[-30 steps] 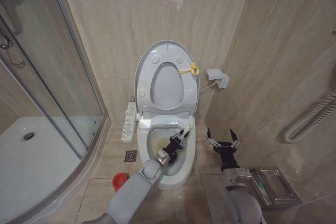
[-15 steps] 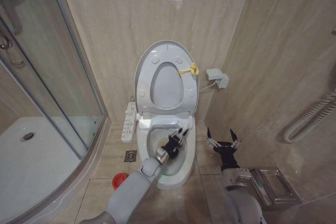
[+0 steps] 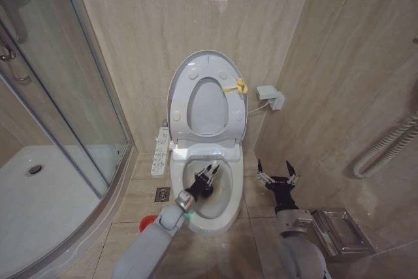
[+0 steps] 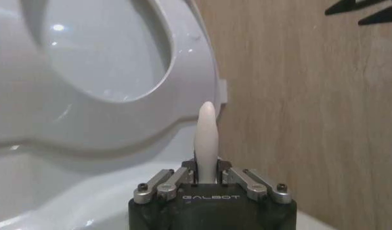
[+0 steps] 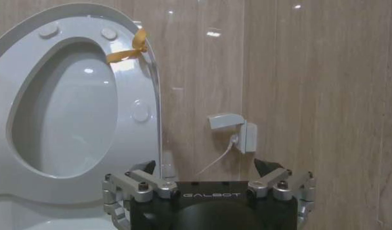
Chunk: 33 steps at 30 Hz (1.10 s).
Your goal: Open the toilet lid, clean the toilet bowl with a toilet brush, close the toilet lid, and flush.
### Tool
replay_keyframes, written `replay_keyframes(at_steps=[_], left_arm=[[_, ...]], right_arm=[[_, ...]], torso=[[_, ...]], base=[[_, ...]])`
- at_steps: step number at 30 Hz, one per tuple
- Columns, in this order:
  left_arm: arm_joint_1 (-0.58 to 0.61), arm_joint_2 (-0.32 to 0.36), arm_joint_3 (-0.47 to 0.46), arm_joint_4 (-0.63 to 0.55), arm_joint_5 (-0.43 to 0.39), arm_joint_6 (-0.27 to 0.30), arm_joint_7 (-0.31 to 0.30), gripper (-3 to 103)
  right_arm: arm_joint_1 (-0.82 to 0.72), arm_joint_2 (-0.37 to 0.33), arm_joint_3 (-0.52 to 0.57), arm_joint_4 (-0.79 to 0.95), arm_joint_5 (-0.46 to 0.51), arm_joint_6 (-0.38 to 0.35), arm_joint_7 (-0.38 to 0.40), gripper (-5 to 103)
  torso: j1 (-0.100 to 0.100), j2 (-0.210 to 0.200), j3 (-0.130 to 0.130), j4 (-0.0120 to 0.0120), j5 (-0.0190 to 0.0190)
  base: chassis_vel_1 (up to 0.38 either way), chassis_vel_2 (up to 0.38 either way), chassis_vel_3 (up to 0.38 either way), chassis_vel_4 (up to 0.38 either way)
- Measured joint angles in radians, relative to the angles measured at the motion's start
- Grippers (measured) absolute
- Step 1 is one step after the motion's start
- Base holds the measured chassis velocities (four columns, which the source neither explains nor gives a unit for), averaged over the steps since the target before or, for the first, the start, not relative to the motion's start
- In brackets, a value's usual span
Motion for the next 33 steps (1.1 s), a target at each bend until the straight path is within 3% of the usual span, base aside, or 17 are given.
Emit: replay_keyframes(at_steps=[8,19,24,27,28,33], left_arm=[[0.030,0.013,-0.015,0.003,0.012,-0.005,-0.024,19],[-0.049,-0.068,0.031,-0.049,0.005,0.031,-0.041,19],[-0.074,-0.120,0.068,-0.019,0.014,0.029,-0.040,19],[-0.081,-0.158,0.112,0.067,0.036,-0.007,-0.024,19],[-0.087,-0.151,0.113,0.119,0.053,-0.028,-0.015,19],[-0.113,-0.135,0.099,0.101,0.045,-0.021,-0.014,19]], right_arm=[[0.000,0.000,0.000,0.000,0.000,0.000,0.000,100],[0.000,0.000,0.000,0.000,0.000,0.000,0.000,100],[0.000,0.000,0.000,0.000,0.000,0.000,0.000,100],[0.000,0.000,0.000,0.000,0.000,0.000,0.000,100],[0.000,0.000,0.000,0.000,0.000,0.000,0.000,100],[0.000,0.000,0.000,0.000,0.000,0.000,0.000,100]], torso=[[0.000,0.000,0.000,0.0001,0.0001],[0.000,0.000,0.000,0.0000,0.0003],[0.000,0.000,0.000,-0.0001,0.0004],[0.000,0.000,0.000,-0.0002,0.0002],[0.000,0.000,0.000,0.0001,0.0001],[0.000,0.000,0.000,0.0002,0.0002]], base=[[0.000,0.000,0.000,0.000],[0.000,0.000,0.000,0.000],[0.000,0.000,0.000,0.000],[0.000,0.000,0.000,0.000],[0.000,0.000,0.000,0.000],[0.000,0.000,0.000,0.000]])
